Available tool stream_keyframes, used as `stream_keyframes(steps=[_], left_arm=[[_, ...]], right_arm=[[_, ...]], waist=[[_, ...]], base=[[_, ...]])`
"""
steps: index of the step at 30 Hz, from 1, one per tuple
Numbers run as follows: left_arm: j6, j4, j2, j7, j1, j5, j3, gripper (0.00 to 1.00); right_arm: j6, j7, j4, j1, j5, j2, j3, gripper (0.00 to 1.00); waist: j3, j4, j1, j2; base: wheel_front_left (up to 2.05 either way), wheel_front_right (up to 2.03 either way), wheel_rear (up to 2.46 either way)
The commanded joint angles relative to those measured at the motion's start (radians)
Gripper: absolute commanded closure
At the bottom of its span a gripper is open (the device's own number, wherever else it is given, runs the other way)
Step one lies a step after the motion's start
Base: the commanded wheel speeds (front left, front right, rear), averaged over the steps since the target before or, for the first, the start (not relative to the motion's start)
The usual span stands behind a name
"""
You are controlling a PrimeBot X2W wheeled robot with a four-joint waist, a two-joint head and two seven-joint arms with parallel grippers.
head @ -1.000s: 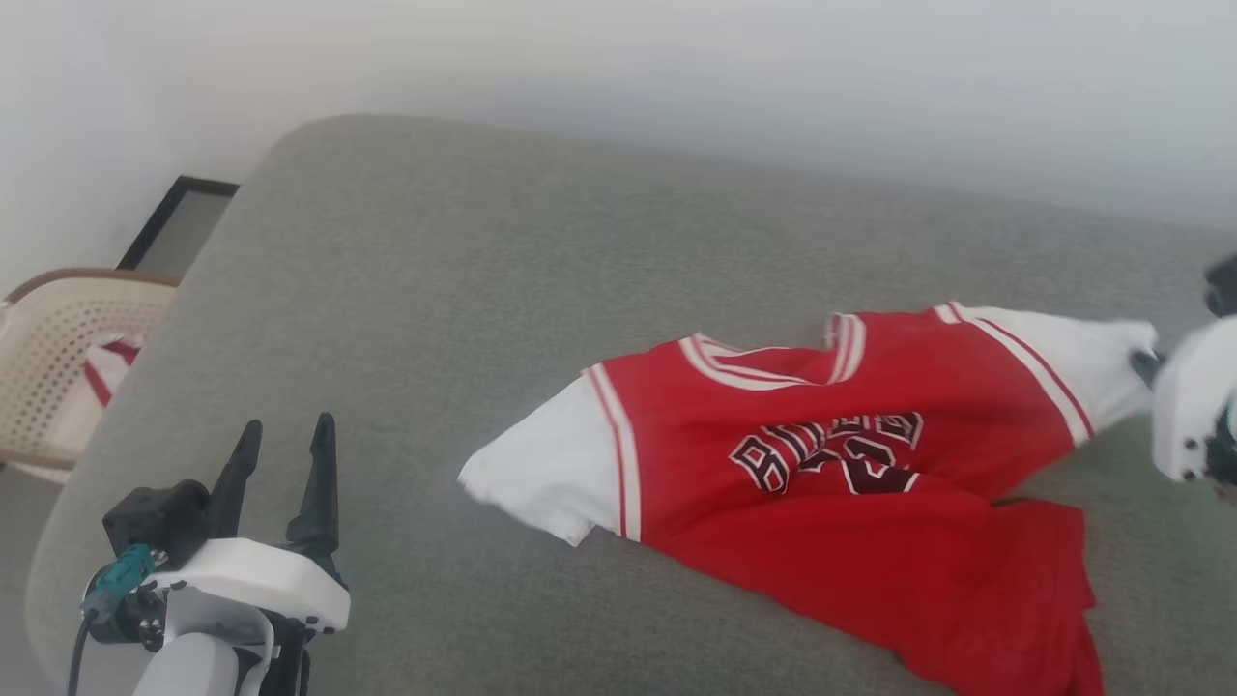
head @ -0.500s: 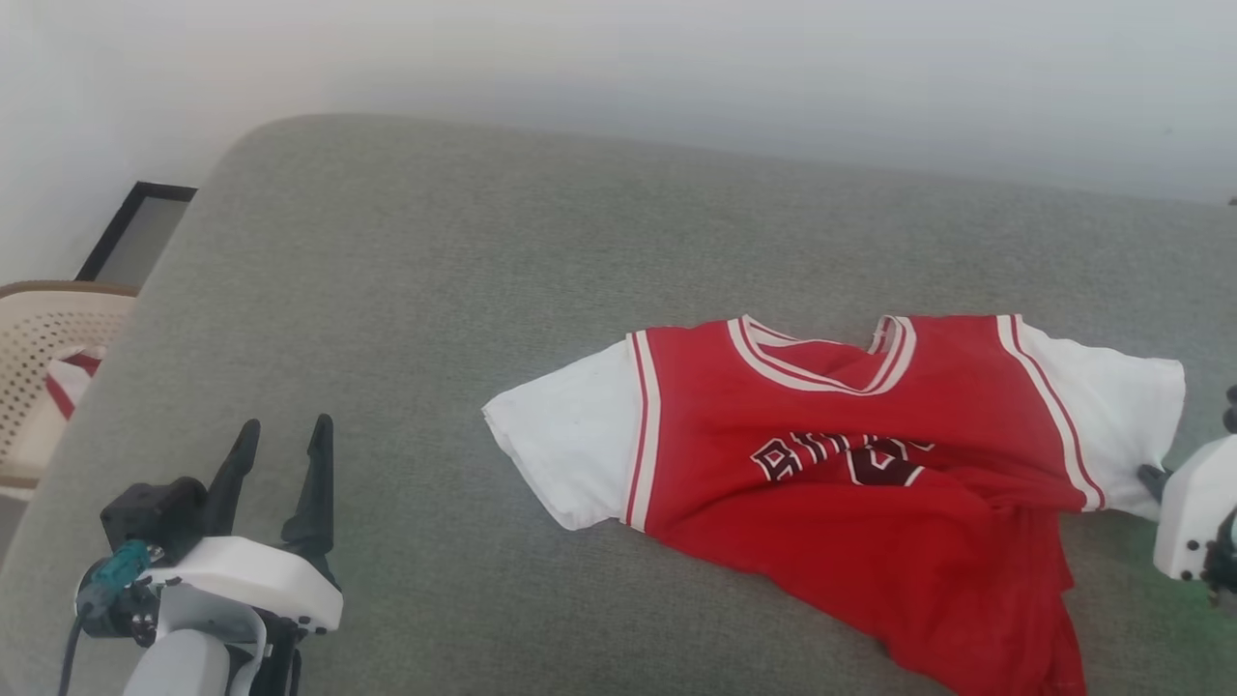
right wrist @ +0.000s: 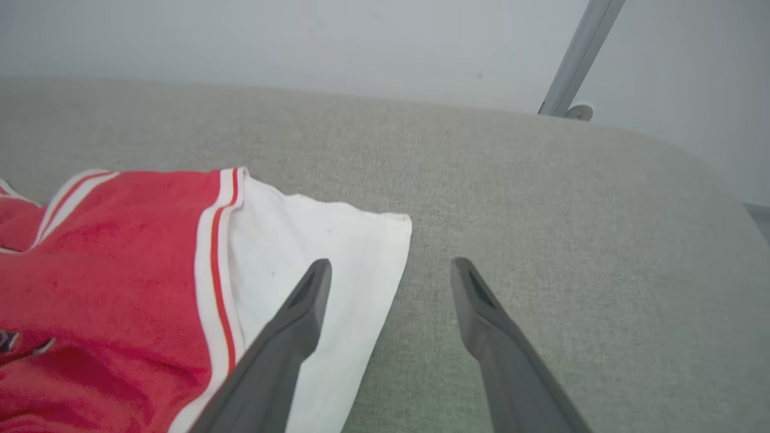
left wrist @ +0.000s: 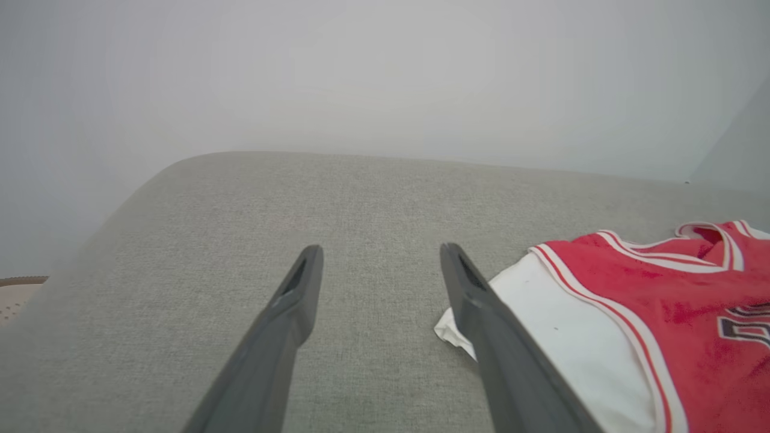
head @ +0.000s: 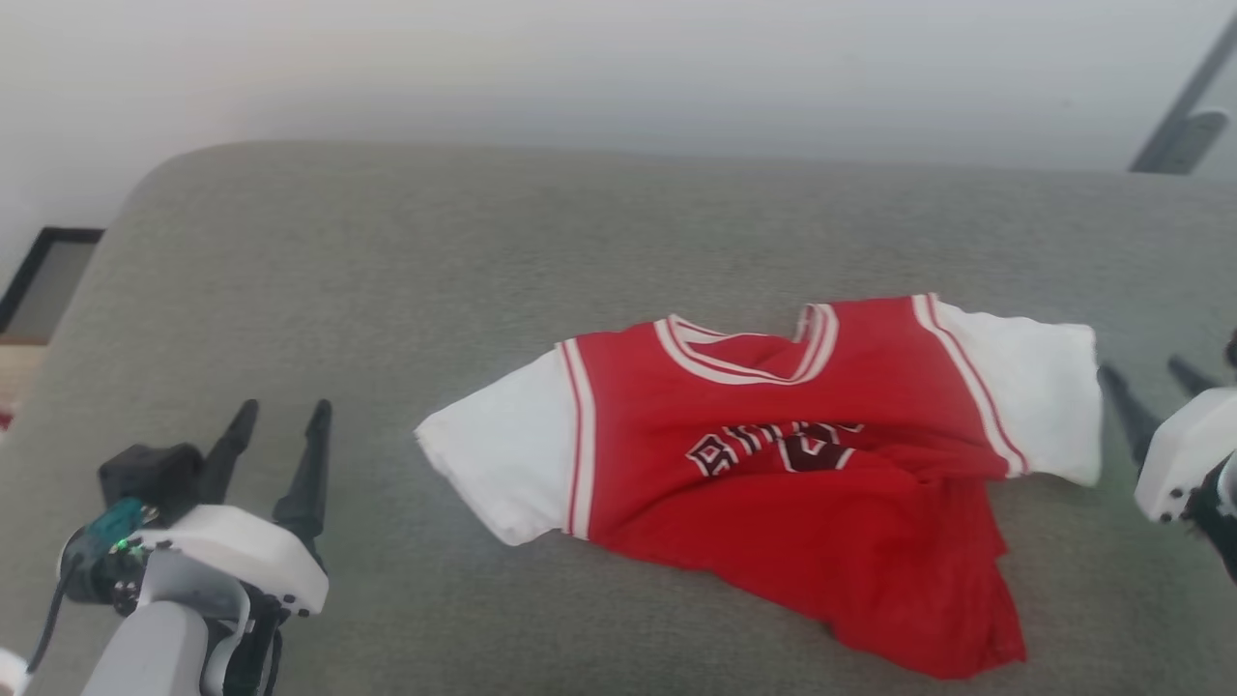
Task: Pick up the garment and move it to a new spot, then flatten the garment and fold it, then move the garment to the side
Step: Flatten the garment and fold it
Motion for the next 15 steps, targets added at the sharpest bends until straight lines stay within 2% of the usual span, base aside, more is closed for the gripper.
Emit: stream_keyframes(steps=[1, 4, 8, 11, 15], left_arm=[[-0.007, -0.002, 0.006, 0.017, -0.015, -0.002, -0.01, 0.0], [-0.01, -0.005, 0.02, 0.072, -0.027, -0.019, -0.032, 0.0], [-0.015, -0.004, 0.044, 0.173, -0.05, -0.058, -0.061, 0.0], [-0.017, -0.001, 0.062, 0.264, -0.064, -0.087, -0.081, 0.0], [-0.017, 0.005, 0.086, 0.401, -0.09, -0.126, -0.106, 0.0]], right_arm=[[-0.001, -0.046, -0.004, -0.01, -0.024, 0.001, -0.017, 0.0], [-0.001, -0.129, -0.003, -0.017, -0.084, 0.016, -0.069, 0.0], [-0.001, -0.161, -0.029, -0.017, -0.19, 0.039, -0.187, 0.0], [-0.001, -0.162, -0.116, 0.024, -0.3, 0.069, -0.332, 0.0], [-0.001, -0.161, -0.238, 0.11, -0.445, 0.141, -0.5, 0.0]], waist=[[-0.001, -0.022, 0.0, -0.0001], [0.002, -0.053, 0.0, -0.0001], [0.014, -0.093, 0.0, -0.0001], [0.028, -0.118, 0.0, -0.0001], [0.047, -0.142, 0.0, -0.0001]], base=[[0.0, 0.0, 0.0], [0.0, 0.0, 0.0], [0.0, 0.0, 0.0], [0.0, 0.0, 0.0], [0.0, 0.0, 0.0]])
